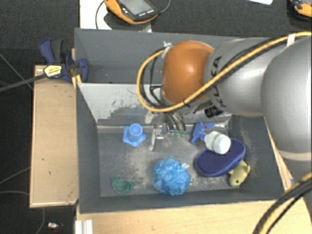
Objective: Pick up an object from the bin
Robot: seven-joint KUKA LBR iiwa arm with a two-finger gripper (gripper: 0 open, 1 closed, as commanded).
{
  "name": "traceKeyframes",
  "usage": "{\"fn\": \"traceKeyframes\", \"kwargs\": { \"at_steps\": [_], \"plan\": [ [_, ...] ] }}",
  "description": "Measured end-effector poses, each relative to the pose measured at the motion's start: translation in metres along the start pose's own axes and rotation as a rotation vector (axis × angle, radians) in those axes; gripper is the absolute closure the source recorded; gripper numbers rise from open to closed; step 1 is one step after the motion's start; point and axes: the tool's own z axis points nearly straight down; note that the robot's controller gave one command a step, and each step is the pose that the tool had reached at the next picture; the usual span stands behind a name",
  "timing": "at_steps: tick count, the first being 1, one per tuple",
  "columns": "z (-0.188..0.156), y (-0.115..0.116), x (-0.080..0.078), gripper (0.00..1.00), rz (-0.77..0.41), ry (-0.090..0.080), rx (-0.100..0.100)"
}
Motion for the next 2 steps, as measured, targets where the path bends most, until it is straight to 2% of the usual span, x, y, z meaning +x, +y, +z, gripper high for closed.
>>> {"fn": "traceKeyframes", "kwargs": {
  "at_steps": [1,2],
  "plan": [
    [-0.004,-0.001,-0.002,0.00,0.004,-0.008,-0.001],
    [0.071,0.027,-0.003,0.00,-0.046,-0.008,-0.002]
  ]
}}
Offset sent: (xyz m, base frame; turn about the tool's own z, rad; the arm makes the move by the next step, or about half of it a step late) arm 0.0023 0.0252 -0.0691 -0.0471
